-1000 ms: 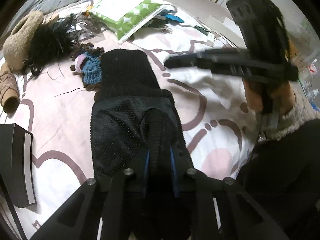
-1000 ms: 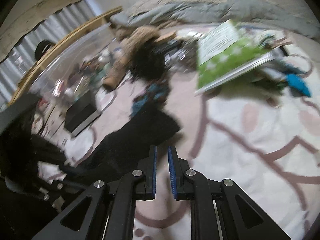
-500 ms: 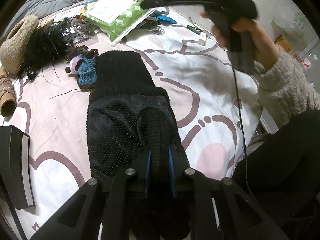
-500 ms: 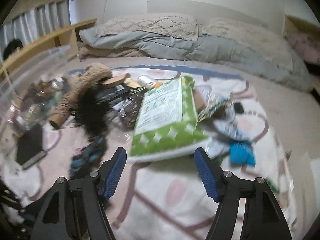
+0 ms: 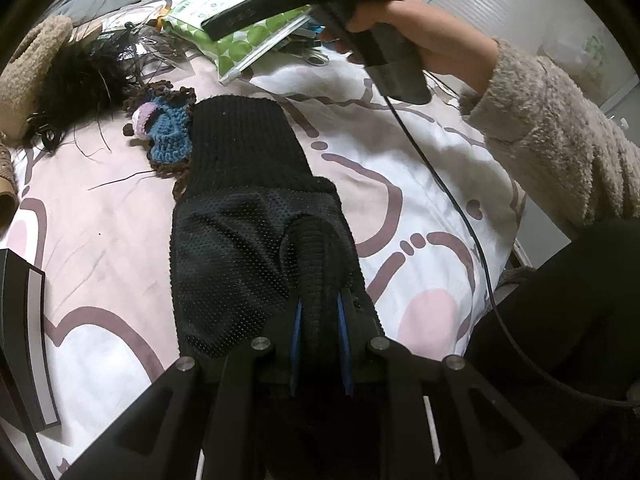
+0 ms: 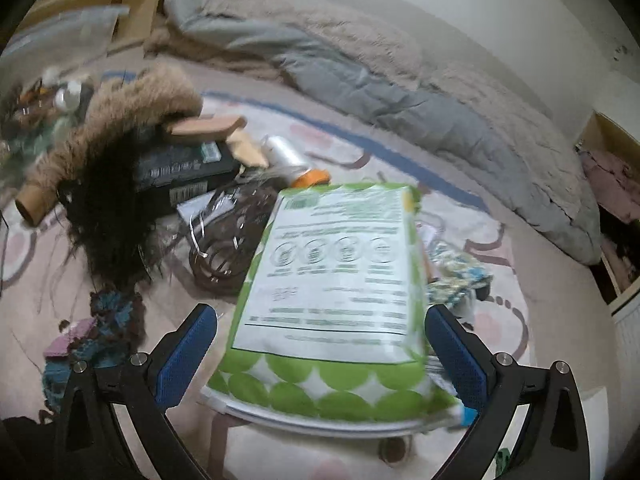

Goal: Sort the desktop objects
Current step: 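Grasp the green polka-dot bag with the right gripper while the left gripper holds the gloves, then carry the gloves with the left gripper to the clear plastic box while the right gripper holds the bag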

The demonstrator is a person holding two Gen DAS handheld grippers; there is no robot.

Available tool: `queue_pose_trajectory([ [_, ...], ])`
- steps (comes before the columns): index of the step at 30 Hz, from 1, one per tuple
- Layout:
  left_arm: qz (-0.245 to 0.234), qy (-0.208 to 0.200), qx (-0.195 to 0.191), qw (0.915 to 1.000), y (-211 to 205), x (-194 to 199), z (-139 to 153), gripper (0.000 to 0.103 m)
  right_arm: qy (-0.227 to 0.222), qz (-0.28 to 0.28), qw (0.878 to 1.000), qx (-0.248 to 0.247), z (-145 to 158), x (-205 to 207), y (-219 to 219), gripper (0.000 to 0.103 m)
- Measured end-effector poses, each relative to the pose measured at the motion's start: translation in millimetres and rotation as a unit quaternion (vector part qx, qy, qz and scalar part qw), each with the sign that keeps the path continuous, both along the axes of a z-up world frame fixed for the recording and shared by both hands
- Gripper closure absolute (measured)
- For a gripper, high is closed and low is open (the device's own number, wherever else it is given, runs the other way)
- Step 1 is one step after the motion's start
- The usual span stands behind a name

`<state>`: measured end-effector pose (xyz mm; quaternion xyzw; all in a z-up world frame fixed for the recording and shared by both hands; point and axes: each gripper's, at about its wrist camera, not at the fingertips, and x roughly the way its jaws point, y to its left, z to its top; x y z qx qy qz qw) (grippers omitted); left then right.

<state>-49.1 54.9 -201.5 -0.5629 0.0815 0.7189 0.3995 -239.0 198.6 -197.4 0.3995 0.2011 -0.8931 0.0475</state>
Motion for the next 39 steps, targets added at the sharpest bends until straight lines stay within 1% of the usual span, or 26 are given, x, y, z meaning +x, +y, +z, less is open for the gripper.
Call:
queue_pose_trajectory([
  [3, -0.003, -0.002, 0.003, 1.0, -0.9, -0.9, -0.5, 0.087, 0.002, -0.019, 0.999, 0.036, -10.0, -5.5, -6.3, 0.0],
  [7, -0.004, -0.008, 0.008, 0.9999, -2.8, -2.9, -1.5, 0.087, -0.003, -0.035, 0.998, 0.052, -20.6, -9.8, -7.5, 0.0],
  [10, -0.005, -0.011, 0.01, 0.9999, -4.0, -3.8, -1.9, 0.087, -0.008, -0.038, 0.995, 0.087, -34.5, -14.0, -9.3, 0.0],
  [11, -0.005, -0.012, 0.011, 0.9999, -4.3, -3.9, -1.9, 0.087, -0.005, -0.038, 0.996, 0.083, -36.8, -13.6, -8.0, 0.0],
  [15, 0.003, -0.015, 0.016, 0.9998, -6.7, -6.5, -3.0, 0.087, 0.017, -0.042, 0.997, 0.059, -33.1, -10.0, -3.2, 0.0],
  [20, 0.002, -0.014, 0.022, 0.9997, -6.3, -6.6, -1.9, 0.087, 0.011, -0.022, 0.999, 0.046, -31.4, -10.4, -1.5, 0.003],
  [22, 0.001, -0.015, 0.026, 0.9995, -7.4, -7.8, 0.6, 0.087, 0.005, -0.022, 0.999, 0.026, -25.4, -6.1, 1.6, 0.003],
  [26, 0.011, -0.01, 0.044, 0.9989, -13.8, -9.7, 11.6, 0.087, -0.007, -0.02, 0.999, -0.031, -8.9, 12.9, 10.4, 0.004],
  [32, 0.023, 0.001, 0.043, 0.9988, -18.6, -11.4, 22.5, 0.087, -0.02, -0.021, 0.995, -0.1, 11.7, 44.7, 22.7, 0.004],
  [35, 0.037, 0.007, 0.049, 0.9981, -24.5, -14.5, 30.7, 0.087, -0.029, -0.019, 0.991, -0.128, 18.2, 60.9, 27.8, 0.004],
  [39, 0.055, 0.015, 0.054, 0.9969, -30.6, -14.3, 40.7, 0.087, -0.032, -0.018, 0.988, -0.152, 26.4, 85.8, 33.8, 0.005],
])
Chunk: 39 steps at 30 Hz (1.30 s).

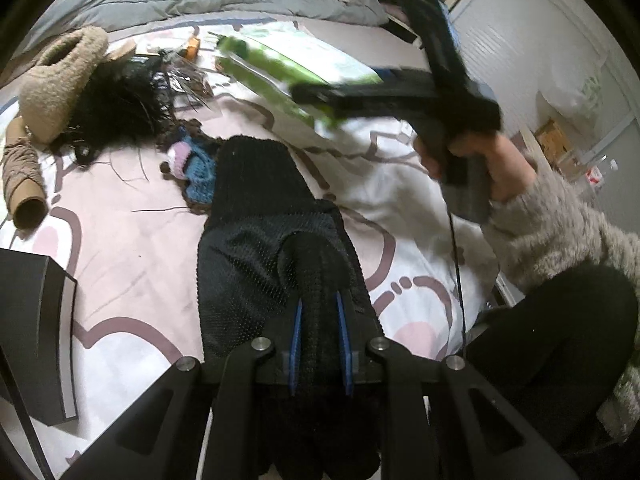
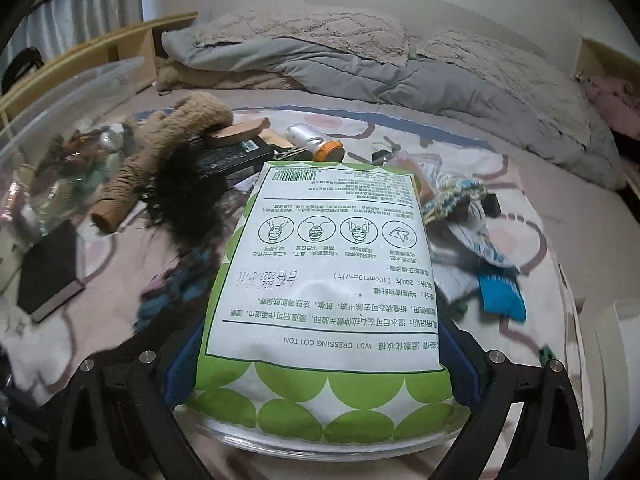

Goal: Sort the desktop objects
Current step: 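Carry the gloves with the left gripper to the clear plastic box while the right gripper holds the bag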

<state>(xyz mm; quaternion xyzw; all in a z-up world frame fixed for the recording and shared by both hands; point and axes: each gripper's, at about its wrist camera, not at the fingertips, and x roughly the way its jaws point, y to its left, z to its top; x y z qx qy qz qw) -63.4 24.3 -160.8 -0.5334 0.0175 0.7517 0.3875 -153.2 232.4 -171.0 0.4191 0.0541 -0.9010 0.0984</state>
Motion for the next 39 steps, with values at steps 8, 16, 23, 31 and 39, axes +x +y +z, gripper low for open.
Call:
queue_pose_trajectory([
  [8, 0.039, 0.035, 0.002, 0.9986, -7.8, -1.6, 28.1, 0.088, 0.005, -0.013, 0.999, -0.05, 20.7, 28.2, 17.1, 0.005],
  [16, 0.068, 0.071, -0.017, 0.9951, -25.1, -1.4, 66.4, 0.088, 0.014, -0.01, 0.998, -0.068, 34.3, 47.9, 21.8, 0.005],
  [23, 0.127, 0.111, -0.027, 0.9854, -59.3, 6.6, 102.2, 0.088, 0.023, -0.001, 0.995, -0.096, 44.6, 56.8, 18.5, 0.005],
  [31, 0.192, 0.133, -0.033, 0.9719, -91.5, 10.7, 109.9, 0.089, 0.038, 0.027, 0.994, -0.102, 67.2, 69.8, 7.0, 0.005],
  [39, 0.242, 0.178, -0.037, 0.9531, -124.8, 17.3, 150.4, 0.089, 0.05, 0.06, 0.992, -0.103, 96.3, 81.2, -10.8, 0.005],
])
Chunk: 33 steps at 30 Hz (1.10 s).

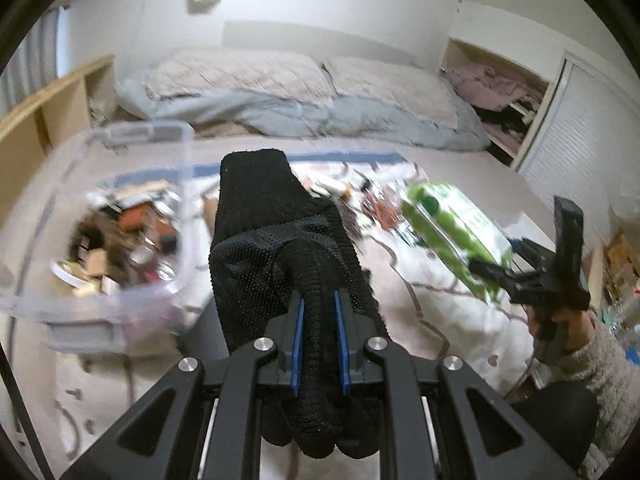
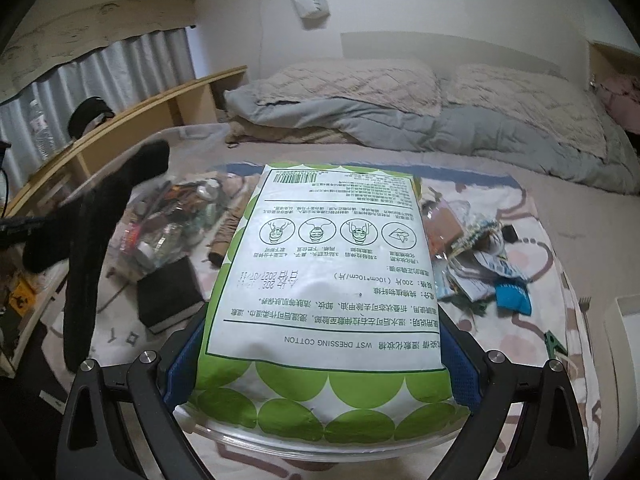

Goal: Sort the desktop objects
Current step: 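Carry the gloves with the left gripper to the clear plastic box while the right gripper holds the bag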

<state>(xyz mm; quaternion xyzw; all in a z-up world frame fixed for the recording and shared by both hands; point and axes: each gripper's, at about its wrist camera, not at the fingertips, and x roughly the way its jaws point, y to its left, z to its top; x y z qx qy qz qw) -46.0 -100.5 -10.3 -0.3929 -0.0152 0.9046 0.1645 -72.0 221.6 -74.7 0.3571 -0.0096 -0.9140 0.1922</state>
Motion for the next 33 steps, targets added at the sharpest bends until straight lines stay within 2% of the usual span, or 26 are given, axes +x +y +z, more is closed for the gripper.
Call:
queue_pose_trajectory([
  [4, 0.018, 0.036, -0.037, 0.9985, -16.6, -0.4, 29.9, 0.089, 0.013, 0.019, 1.0, -0.001, 18.9, 3.5, -13.0, 0.005],
  [6, 0.028, 0.055, -0.059, 0.9963, -26.8, -4.4, 45.6, 0.089, 0.028, 0.024, 0.999, 0.013, 30.0, 5.9, -22.8, 0.005],
  [11, 0.062, 0.094, -0.108, 0.9877, -56.6, -24.2, 74.3, 0.089, 0.042, 0.043, 0.998, 0.011, 49.7, 4.7, -38.6, 0.006],
  [14, 0.084, 0.103, -0.136, 0.9816, -71.8, -40.5, 80.5, 0.089, 0.046, 0.052, 0.998, 0.006, 57.5, 3.7, -48.2, 0.006],
  [19, 0.108, 0.116, -0.204, 0.9661, -89.7, -69.8, 79.3, 0.089, 0.054, 0.061, 0.997, -0.003, 66.0, 0.0, -59.8, 0.006],
  [26, 0.131, 0.119, -0.267, 0.9473, -116.0, -117.0, 64.6, 0.089, 0.049, 0.08, 0.995, -0.022, 67.7, -9.2, -81.0, 0.006],
  [33, 0.126, 0.101, -0.267, 0.9503, -126.4, -171.6, 42.0, 0.089, 0.025, 0.083, 0.995, -0.04, 56.1, -29.9, -91.5, 0.006],
])
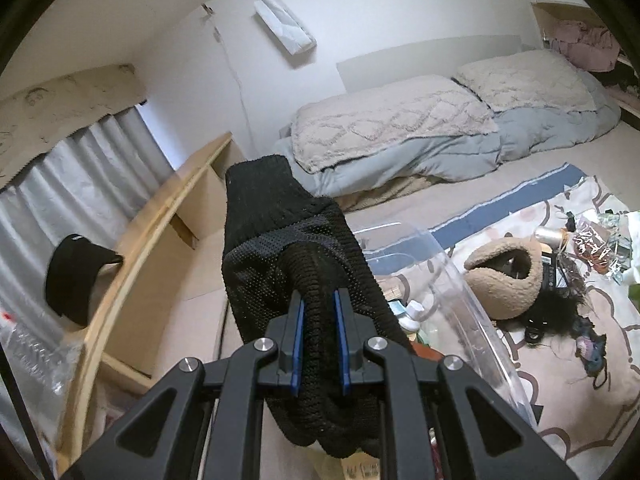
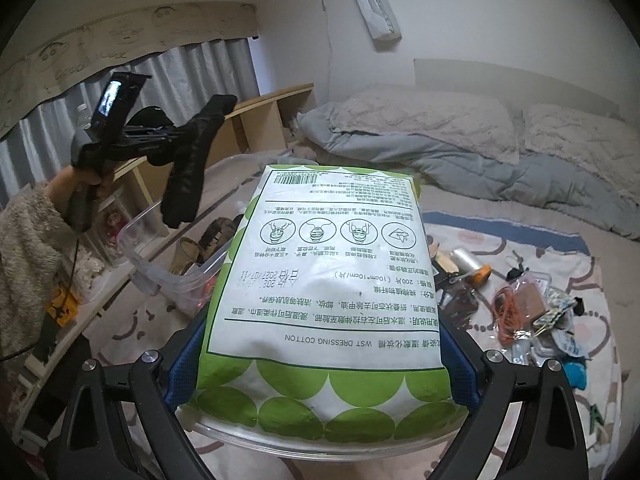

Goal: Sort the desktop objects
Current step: 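Carry the gloves with the left gripper to the clear plastic box while the right gripper holds the bag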

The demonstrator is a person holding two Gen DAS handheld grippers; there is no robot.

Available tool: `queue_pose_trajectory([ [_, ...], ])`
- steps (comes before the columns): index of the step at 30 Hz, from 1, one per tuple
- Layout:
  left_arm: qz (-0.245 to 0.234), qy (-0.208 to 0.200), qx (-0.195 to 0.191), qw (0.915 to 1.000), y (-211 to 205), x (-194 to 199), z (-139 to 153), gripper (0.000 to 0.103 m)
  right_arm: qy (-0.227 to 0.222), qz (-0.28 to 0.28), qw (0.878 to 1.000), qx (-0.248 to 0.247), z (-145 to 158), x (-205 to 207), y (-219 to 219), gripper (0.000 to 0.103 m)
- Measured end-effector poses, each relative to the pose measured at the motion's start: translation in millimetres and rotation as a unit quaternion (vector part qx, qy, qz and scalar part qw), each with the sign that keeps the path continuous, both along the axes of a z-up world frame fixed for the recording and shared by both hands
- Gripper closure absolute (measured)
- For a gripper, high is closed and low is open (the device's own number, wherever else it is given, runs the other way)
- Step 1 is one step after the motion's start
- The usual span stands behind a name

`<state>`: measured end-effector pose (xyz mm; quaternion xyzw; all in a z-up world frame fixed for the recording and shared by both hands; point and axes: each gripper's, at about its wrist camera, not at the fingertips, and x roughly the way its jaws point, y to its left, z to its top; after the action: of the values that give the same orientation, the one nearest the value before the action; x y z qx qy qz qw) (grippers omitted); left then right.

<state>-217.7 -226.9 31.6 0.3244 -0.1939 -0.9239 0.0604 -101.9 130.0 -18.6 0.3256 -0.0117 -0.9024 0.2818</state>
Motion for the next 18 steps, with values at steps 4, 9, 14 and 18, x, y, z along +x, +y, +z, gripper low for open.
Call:
queue_pose_trajectory([
  [4, -0.018, -0.029, 0.003, 0.9994, 10.5, -21.5, -20.0, 0.089, -0.012, -0.011, 1.0, -0.003, -7.8, -12.3, 0.1, 0.006],
  [9, -0.032, -0.087, 0.061, 0.9939, 27.6, -46.8, -42.6, 0.089, -0.023, -0.023, 0.999, -0.005, -15.0, -23.9, 1.1, 0.006],
  [14, -0.014, -0.178, 0.084, 0.9804, 40.4, -74.9, -83.0, 0.089, -0.035, -0.026, 0.999, -0.007, -21.2, -30.9, 0.3, 0.006],
  [18, -0.002, -0.213, 0.083, 0.9736, 42.5, -87.5, -111.5, 0.088, -0.042, -0.021, 0.999, -0.007, -25.7, -34.1, -3.3, 0.006],
])
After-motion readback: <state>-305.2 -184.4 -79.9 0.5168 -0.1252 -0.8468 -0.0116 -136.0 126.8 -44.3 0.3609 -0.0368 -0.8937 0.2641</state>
